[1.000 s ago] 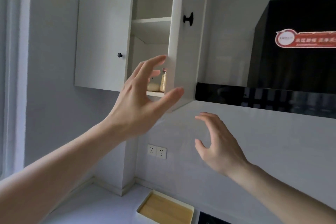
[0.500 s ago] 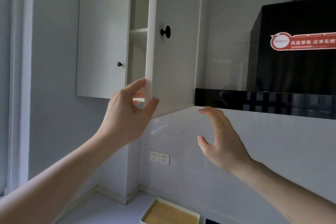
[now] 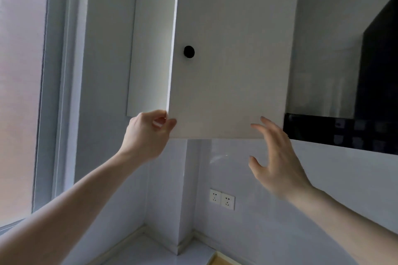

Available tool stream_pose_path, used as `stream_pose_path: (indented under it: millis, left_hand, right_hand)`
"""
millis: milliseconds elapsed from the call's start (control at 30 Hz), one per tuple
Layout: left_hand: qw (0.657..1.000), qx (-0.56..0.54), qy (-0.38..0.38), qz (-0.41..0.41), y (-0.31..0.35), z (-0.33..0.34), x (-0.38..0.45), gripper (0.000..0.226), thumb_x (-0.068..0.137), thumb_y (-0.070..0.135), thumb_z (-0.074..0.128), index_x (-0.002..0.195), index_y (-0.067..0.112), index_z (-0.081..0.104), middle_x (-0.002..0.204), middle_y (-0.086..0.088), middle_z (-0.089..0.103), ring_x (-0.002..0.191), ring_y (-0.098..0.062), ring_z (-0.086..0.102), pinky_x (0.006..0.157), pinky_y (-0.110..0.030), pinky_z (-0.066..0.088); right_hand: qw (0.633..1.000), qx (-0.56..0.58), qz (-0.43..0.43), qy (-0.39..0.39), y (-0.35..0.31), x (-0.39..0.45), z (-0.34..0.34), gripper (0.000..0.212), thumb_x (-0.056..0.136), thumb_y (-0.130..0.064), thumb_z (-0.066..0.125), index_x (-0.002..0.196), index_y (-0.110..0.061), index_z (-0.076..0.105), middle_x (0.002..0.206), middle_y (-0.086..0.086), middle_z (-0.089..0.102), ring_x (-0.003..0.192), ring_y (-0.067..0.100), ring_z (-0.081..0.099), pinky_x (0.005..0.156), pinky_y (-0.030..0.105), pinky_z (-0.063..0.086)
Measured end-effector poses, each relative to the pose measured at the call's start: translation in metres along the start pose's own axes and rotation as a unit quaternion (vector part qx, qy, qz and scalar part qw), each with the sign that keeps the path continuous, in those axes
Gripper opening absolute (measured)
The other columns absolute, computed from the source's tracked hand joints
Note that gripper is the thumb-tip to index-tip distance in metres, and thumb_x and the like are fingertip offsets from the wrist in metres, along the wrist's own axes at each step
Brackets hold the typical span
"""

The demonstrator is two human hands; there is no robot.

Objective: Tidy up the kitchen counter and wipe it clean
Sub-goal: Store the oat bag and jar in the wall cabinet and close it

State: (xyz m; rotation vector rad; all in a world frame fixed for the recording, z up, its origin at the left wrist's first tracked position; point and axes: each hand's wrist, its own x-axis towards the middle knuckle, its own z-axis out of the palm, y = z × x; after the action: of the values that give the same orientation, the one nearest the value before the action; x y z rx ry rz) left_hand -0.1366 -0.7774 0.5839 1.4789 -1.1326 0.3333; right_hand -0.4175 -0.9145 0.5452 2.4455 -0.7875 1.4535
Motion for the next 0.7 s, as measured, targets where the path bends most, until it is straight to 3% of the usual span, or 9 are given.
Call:
stream_pose_path:
  millis: [267, 467, 700]
  left_hand:
    - [0.999, -0.032, -0.018, -0.035, -0.068, 0.036, 0.068, 0.015, 0.096, 0.036, 0.066, 0.095, 0.028, 0.079, 0.081, 0.016, 0.071, 0.084, -0.018, 0.063, 0.072, -0.027, 0.043]
    - [0.997, -0.054, -0.04, -0.03, -0.098, 0.064, 0.104, 0.013, 0.099, 0.033, 0.063, 0.093, 0.033, 0.075, 0.081, 0.023, 0.067, 0.078, -0.013, 0.062, 0.068, -0.027, 0.042]
    - [0.996, -0.026, -0.078, -0.017, -0.128, 0.094, 0.137, 0.017, 0.101, 0.038, 0.058, 0.106, 0.033, 0.074, 0.097, 0.017, 0.07, 0.098, -0.019, 0.066, 0.085, -0.034, 0.053]
  right_hand:
    - [0.997, -0.078, -0.01, 0.016, 0.031, 0.06, 0.057, 0.078, 0.085, -0.017, 0.072, 0.153, -0.021, 0.035, 0.166, 0.001, 0.018, 0.154, 0.023, 0.017, 0.121, 0.045, 0.029]
    - [0.987, -0.157, -0.005, 0.026, 0.059, 0.084, 0.08, 0.077, 0.085, -0.017, 0.072, 0.154, -0.02, 0.036, 0.169, 0.002, 0.012, 0.156, 0.024, 0.011, 0.123, 0.047, 0.025]
    - [0.976, -0.214, -0.01, 0.026, 0.083, 0.092, 0.1, 0.088, 0.088, -0.024, 0.073, 0.161, -0.021, 0.023, 0.17, 0.002, 0.003, 0.157, 0.021, 0.005, 0.126, 0.051, 0.014]
